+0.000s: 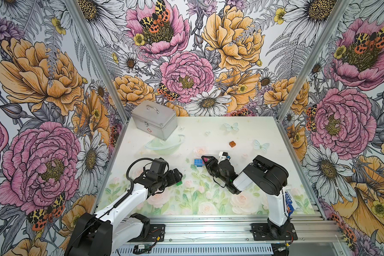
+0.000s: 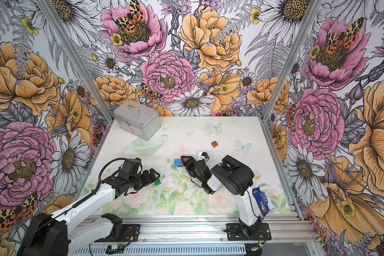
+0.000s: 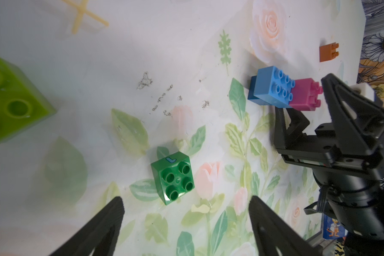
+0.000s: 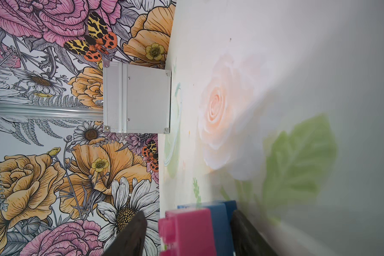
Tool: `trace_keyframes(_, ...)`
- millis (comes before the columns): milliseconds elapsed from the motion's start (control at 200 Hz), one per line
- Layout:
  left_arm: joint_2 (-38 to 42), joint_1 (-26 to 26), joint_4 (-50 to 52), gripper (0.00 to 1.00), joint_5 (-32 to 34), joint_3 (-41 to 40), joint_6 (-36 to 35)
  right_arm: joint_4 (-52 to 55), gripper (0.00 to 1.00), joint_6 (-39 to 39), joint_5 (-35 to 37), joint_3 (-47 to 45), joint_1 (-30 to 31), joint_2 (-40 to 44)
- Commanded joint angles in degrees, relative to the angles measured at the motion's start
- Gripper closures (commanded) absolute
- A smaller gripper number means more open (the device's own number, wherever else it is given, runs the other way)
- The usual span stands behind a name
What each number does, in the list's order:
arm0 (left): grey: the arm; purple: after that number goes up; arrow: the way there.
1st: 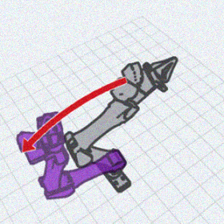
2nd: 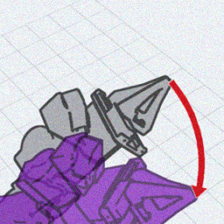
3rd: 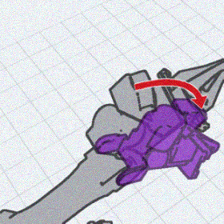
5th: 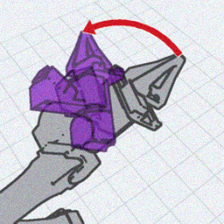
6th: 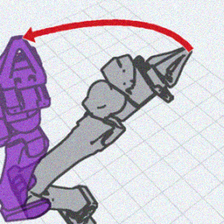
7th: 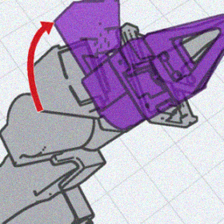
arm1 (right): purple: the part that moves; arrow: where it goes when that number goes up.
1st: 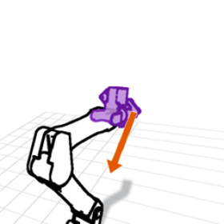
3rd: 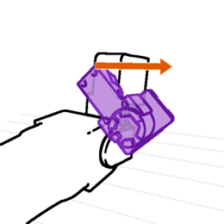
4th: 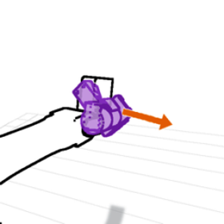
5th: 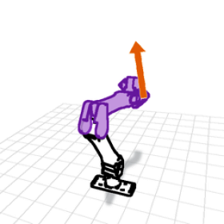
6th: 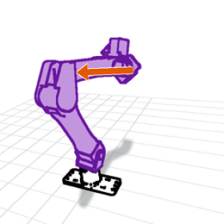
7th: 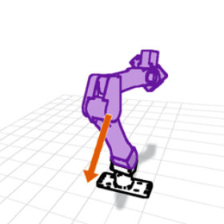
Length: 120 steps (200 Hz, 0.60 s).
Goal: Assemble the letter v with lego
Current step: Adjust the lego brick at the center of the board.
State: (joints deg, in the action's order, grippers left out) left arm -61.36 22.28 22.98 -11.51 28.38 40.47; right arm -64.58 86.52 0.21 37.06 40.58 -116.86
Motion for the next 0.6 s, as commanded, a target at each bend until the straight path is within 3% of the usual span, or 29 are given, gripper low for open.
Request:
trace_keyframes(0,-0.1,0.5,0.4,0.1,1.1,0.0,-0.7,-0.4,0.41,0.4,-0.1,1.0,0.5,-1.7)
trace_keyframes(150,-0.1,0.5,0.4,0.1,1.2,0.1,-1.0,-0.4,0.3,0.9,-0.6,1.6,0.6,-2.6)
trace_keyframes(240,-0.3,0.5,0.4,0.1,1.0,0.2,-1.2,-0.2,0.29,1.5,-0.8,1.8,0.6,-3.2)
trace_keyframes(595,0.5,1.1,0.6,0.11,0.7,-0.6,-0.2,-1.1,0.49,2.3,-0.7,2.3,1.0,-4.7)
